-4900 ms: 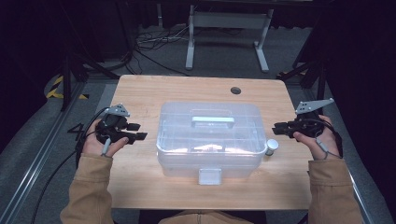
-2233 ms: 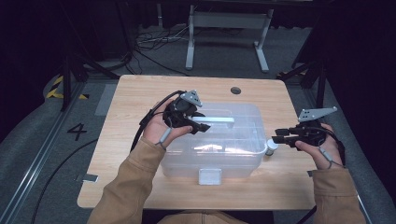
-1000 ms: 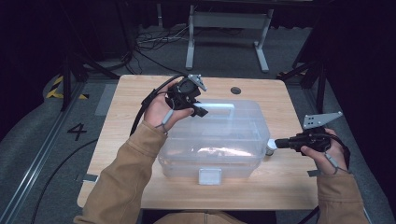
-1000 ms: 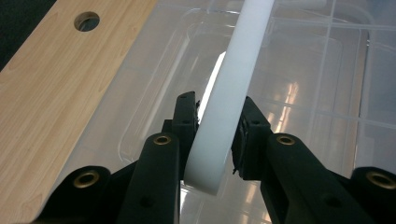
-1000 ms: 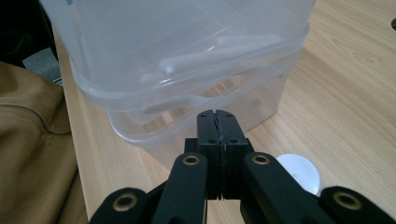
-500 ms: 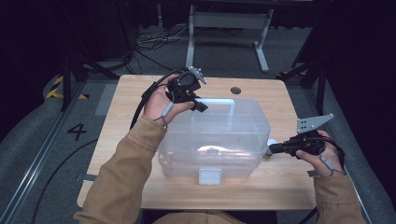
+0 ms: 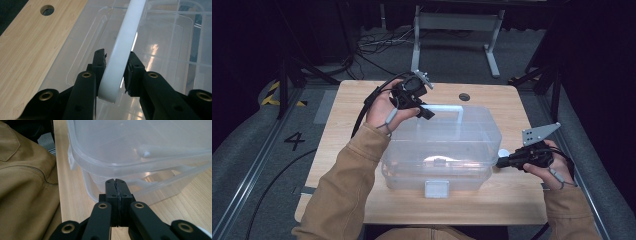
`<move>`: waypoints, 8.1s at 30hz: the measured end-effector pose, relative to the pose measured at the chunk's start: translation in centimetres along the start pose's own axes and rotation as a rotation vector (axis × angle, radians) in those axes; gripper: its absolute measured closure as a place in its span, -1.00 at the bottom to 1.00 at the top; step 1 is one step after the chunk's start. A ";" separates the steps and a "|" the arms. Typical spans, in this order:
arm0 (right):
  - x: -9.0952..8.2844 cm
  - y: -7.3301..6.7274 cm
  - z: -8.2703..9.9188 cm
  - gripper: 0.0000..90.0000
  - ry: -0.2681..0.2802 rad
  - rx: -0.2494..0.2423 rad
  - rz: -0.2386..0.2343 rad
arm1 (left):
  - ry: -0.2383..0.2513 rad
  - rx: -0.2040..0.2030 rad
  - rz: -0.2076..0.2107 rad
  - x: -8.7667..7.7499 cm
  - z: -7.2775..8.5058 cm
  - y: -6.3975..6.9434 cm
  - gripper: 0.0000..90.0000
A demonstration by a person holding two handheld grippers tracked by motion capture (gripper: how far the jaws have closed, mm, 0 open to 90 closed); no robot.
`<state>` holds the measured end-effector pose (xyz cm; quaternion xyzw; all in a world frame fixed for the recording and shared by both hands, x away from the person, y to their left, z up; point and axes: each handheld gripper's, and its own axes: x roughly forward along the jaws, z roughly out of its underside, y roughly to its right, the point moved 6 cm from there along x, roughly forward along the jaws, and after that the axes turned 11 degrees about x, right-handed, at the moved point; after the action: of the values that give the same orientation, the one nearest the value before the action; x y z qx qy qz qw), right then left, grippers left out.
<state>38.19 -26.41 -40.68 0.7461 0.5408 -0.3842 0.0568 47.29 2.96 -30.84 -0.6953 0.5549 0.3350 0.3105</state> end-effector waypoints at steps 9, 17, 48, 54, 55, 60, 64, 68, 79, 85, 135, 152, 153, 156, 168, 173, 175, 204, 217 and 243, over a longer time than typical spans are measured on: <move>0.1 -0.2 -0.3 1.00 0.012 -0.014 -0.003 | 0.004 0.001 -0.001 0.0 0.1 0.1 0.64; 0.0 -0.2 -0.4 1.00 0.017 -0.015 0.015 | 0.006 -0.004 -0.097 -1.0 0.0 0.4 0.09; -1.2 0.1 -3.0 1.00 0.158 0.016 0.100 | 0.282 -0.044 -0.117 -8.9 2.6 4.4 0.38; -1.4 0.2 -3.5 1.00 0.178 0.027 0.112 | 0.287 -0.065 -0.128 -9.2 3.7 5.3 0.44; -1.4 0.3 -3.7 1.00 0.187 0.029 0.112 | 0.293 -0.074 -0.125 -9.3 4.1 5.7 0.46; -1.6 0.5 -4.1 1.00 0.204 0.033 0.122 | 0.303 -0.080 -0.129 -9.4 4.7 6.4 0.48; -1.8 0.6 -4.5 1.00 0.227 0.040 0.131 | 0.320 -0.088 -0.131 -9.6 5.1 6.9 0.55; -2.1 0.5 -4.8 1.00 0.253 0.046 0.128 | 0.328 -0.088 -0.127 -9.6 5.3 7.3 0.60; -2.4 0.5 -5.4 1.00 0.301 0.065 0.151 | 0.328 -0.097 -0.119 -8.3 6.8 8.5 0.67; -2.4 0.6 -5.7 1.00 0.326 0.084 0.170 | 0.317 -0.091 -0.118 -6.6 7.9 8.5 0.67; -2.1 0.6 -6.0 1.00 0.375 0.080 0.206 | 0.515 -0.343 -0.334 -2.0 14.7 3.2 1.00; -3.0 0.4 -4.8 0.89 0.368 0.078 0.229 | 0.504 -0.342 -0.299 -2.4 14.5 2.5 1.00; -3.1 0.4 -4.8 0.84 0.369 0.079 0.241 | 0.505 -0.342 -0.300 -2.4 14.4 2.4 1.00; -3.4 0.6 -4.6 0.68 0.388 0.087 0.286 | 0.503 -0.338 -0.297 -2.4 14.3 2.2 1.00; -2.5 1.2 -4.4 0.22 0.504 0.064 0.434 | 0.508 -0.329 -0.297 -2.5 14.1 1.9 1.00; -2.0 1.2 -4.9 0.12 0.513 0.083 0.472 | 0.512 -0.333 -0.295 -2.6 14.1 1.9 1.00; -1.6 1.2 -5.2 0.12 0.516 0.085 0.474 | 0.511 -0.329 -0.294 -2.7 14.0 1.9 1.00; -0.1 1.0 -8.2 0.24 0.696 0.191 0.616 | 0.503 -0.325 -0.280 -2.6 14.0 2.3 1.00; 0.0 1.0 -9.4 0.31 0.761 0.139 0.720 | 0.480 -0.301 -0.284 -3.5 14.5 4.1 0.92; -0.3 1.9 -10.9 0.71 0.763 0.222 0.857 | 0.361 -0.214 -0.076 -2.0 16.6 10.1 0.72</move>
<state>45.34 -21.90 -33.50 0.9854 0.1294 -0.0856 -0.0700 35.02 15.49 -39.47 -0.7935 0.5360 0.2503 0.1430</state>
